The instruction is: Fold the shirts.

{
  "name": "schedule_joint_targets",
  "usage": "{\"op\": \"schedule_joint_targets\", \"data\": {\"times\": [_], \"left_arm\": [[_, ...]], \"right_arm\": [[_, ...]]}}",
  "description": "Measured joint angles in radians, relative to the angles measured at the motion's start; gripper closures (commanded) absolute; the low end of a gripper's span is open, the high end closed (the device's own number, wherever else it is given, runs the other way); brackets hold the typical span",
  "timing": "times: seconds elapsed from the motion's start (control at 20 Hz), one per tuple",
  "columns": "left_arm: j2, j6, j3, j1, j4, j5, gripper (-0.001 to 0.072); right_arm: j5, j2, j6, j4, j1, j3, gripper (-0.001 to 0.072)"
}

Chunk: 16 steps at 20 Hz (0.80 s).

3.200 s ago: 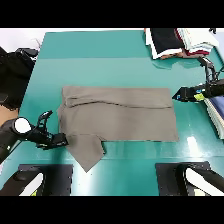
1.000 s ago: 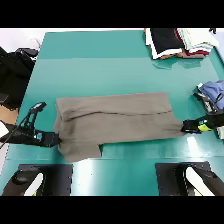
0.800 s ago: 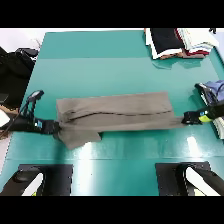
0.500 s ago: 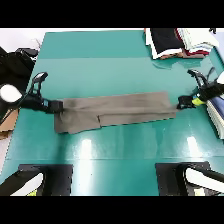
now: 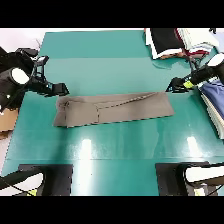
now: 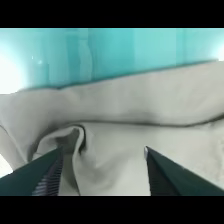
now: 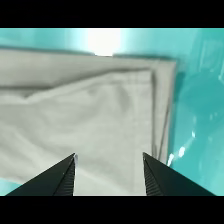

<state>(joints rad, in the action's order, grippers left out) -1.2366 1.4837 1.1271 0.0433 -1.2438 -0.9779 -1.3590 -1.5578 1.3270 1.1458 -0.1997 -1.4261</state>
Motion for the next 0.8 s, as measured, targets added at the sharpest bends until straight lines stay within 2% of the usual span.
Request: {"op": "schedule_joint_targets", "data": {"times": [0.05, 0.1, 0.35, 0.55, 0.65, 0.75, 0.8], "left_arm": [[-0.003, 0.002, 0.012, 0.0, 0.003, -0.01, 0.0624], [-0.004, 0.004, 0.021, 0.0, 0.006, -0.02, 0.0678], [-0.01, 0.007, 0.039, 0.002, 0.087, -0.044, 0.0679], [-0.034, 0.005, 0.04, 0.065, 0.145, -0.048, 0.0679], [-0.06, 0.005, 0.04, 0.119, 0.155, -0.04, 0.0679], [-0.095, 0.006, 0.041, 0.183, 0.173, -0.013, 0.0679], [-0.116, 0.006, 0.043, 0.213, 0.181, 0.008, 0.0679]], "right_arm": [[-0.008, -0.006, -0.015, -0.019, -0.023, 0.004, 0.0175], [-0.018, -0.01, -0.029, -0.032, -0.048, 0.015, 0.0175], [-0.03, -0.035, -0.108, -0.122, -0.201, 0.159, 0.0184], [-0.025, -0.094, -0.188, -0.268, -0.254, 0.254, 0.0214], [-0.017, -0.124, -0.215, -0.338, -0.233, 0.275, 0.039], [0.023, -0.143, -0.24, -0.373, -0.191, 0.285, 0.0701], [0.033, -0.149, -0.253, -0.385, -0.171, 0.285, 0.0698]]}}
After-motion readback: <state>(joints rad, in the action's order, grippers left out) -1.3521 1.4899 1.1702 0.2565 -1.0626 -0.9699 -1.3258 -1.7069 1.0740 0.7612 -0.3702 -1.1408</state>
